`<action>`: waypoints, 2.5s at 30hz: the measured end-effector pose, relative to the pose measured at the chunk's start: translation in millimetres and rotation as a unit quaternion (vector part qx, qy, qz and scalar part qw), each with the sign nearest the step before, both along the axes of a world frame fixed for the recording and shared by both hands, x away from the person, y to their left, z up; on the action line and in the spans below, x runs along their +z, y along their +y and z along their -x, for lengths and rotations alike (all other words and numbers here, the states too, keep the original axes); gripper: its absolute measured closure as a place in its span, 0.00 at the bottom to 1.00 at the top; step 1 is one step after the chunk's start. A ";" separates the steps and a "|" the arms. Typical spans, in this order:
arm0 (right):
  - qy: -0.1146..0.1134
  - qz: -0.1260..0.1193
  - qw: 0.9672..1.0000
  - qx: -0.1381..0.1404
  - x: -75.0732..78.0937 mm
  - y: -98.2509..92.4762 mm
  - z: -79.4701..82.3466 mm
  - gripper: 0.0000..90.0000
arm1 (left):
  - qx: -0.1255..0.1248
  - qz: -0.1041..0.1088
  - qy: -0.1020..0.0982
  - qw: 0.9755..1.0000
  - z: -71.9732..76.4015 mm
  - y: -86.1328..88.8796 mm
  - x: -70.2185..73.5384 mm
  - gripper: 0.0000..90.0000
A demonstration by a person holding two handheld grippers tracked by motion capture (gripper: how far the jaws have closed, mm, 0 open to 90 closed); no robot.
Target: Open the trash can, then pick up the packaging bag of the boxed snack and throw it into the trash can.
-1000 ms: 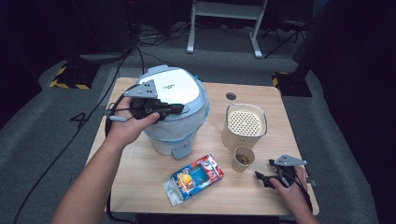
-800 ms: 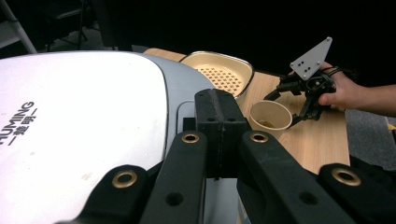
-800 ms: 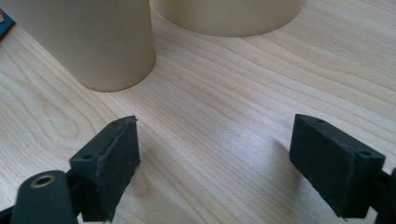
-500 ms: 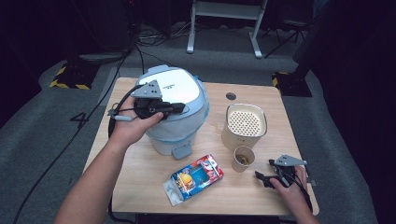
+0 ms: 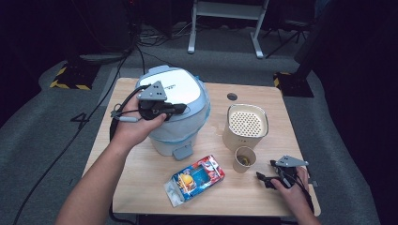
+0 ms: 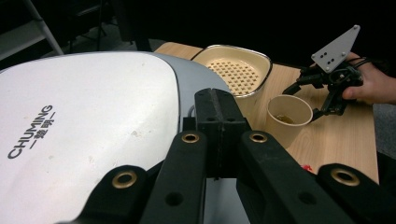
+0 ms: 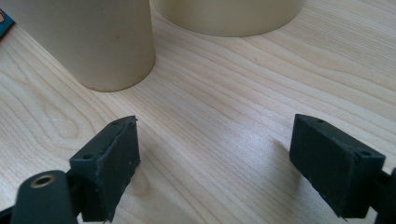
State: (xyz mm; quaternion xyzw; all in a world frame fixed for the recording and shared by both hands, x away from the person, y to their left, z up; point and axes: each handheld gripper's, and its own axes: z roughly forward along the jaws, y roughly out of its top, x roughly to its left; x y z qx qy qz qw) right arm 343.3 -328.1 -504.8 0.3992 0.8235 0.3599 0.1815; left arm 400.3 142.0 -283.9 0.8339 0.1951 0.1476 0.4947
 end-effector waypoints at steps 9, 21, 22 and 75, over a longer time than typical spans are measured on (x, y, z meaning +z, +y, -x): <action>0.000 0.000 1.000 0.000 0.0 0.1 0.1 0.18 | 0.004 -0.015 -0.018 1.000 4.0 -2.3 0.0 1.00; 0.000 0.000 1.000 0.000 0.0 0.0 -0.1 0.18 | -0.007 0.063 0.001 0.998 5.1 4.7 -6.1 0.67; 0.000 0.000 1.000 0.000 0.0 0.0 -0.1 0.18 | -0.007 0.063 0.001 0.998 5.1 4.7 -6.1 0.64; 0.000 0.000 1.000 0.000 0.0 0.0 0.0 0.18 | -0.049 0.054 0.139 0.988 35.9 -36.0 -187.3 0.59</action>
